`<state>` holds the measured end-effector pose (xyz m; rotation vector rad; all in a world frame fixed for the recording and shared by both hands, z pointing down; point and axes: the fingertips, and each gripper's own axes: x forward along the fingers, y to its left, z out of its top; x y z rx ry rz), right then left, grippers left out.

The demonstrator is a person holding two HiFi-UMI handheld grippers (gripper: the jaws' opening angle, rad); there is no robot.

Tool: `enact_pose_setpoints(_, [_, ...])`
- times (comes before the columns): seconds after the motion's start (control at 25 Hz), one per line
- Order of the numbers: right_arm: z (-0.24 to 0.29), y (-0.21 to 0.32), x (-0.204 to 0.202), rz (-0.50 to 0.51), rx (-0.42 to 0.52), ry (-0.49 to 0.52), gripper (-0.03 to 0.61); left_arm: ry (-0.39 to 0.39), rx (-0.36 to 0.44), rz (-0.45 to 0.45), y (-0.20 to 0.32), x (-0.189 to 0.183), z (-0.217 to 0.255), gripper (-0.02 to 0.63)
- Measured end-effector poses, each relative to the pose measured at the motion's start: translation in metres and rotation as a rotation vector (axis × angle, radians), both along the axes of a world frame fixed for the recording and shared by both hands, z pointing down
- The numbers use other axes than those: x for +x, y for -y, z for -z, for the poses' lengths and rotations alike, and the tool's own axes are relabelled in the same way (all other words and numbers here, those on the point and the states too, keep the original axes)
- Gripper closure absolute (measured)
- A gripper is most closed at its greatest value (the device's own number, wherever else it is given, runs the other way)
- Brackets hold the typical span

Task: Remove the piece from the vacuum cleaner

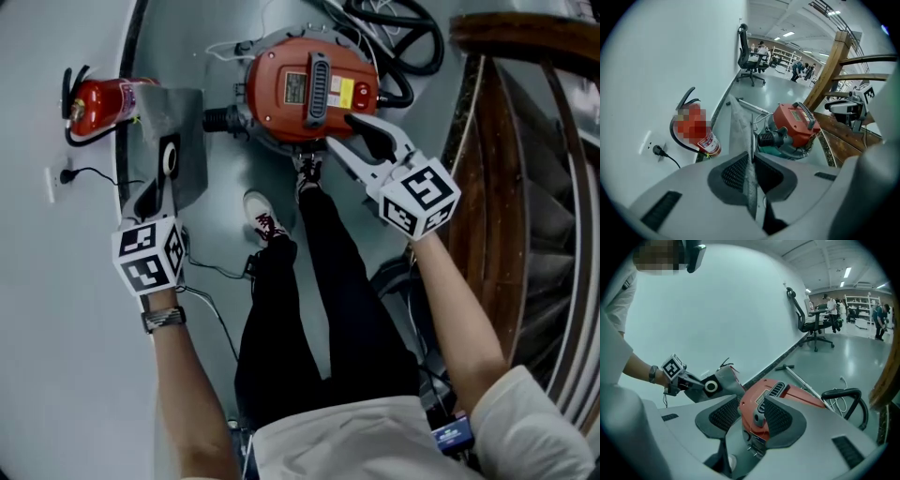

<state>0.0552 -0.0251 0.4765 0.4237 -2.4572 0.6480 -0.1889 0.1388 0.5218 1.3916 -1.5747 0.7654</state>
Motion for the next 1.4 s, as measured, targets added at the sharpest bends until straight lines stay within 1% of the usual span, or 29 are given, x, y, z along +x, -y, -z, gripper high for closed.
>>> enact_pose_setpoints(0.24, [0.042, -0.010, 0.006, -0.065, 0.039, -0.005, 0.402, -0.011, 0.051, -0.007, -0.007, 0.008, 0.053, 0.584])
enact_pose_setpoints(0.4, [0.079, -0.016, 0.007, -0.108, 0.080, -0.003, 0.443, -0.009, 0.080, -0.031, -0.005, 0.010, 0.090, 0.584])
enact_pose_setpoints(0.56, [0.129, -0.017, -0.003, -0.135, 0.117, 0.048, 0.494, -0.003, 0.112, -0.060, 0.001, 0.008, 0.133, 0.584])
enact_pose_setpoints(0.64, [0.154, -0.015, -0.010, -0.138, 0.145, 0.076, 0.503, -0.003, 0.142, -0.057, 0.009, 0.005, 0.157, 0.584])
enact_pose_setpoints(0.76, [0.192, -0.016, -0.015, -0.132, 0.182, 0.087, 0.517, -0.001, 0.172, -0.060, 0.013, 0.007, 0.195, 0.584])
enact_pose_setpoints(0.88, [0.226, -0.008, -0.020, -0.154, 0.227, 0.106, 0.535, 0.011, 0.221, -0.070, 0.024, 0.006, 0.229, 0.584])
enact_pose_setpoints(1.08, [0.268, 0.003, -0.016, -0.198, 0.285, 0.064, 0.549, 0.026, 0.277, -0.090, 0.036, 0.006, 0.275, 0.584])
enact_pose_setpoints(1.2, [0.295, 0.005, -0.014, -0.196, 0.304, 0.073, 0.551, 0.041, 0.306, -0.106, 0.044, 0.007, 0.302, 0.584])
enact_pose_setpoints(1.4, [0.344, 0.007, -0.019, -0.145, 0.363, 0.097, 0.551, 0.058, 0.340, -0.126, 0.049, 0.009, 0.342, 0.584])
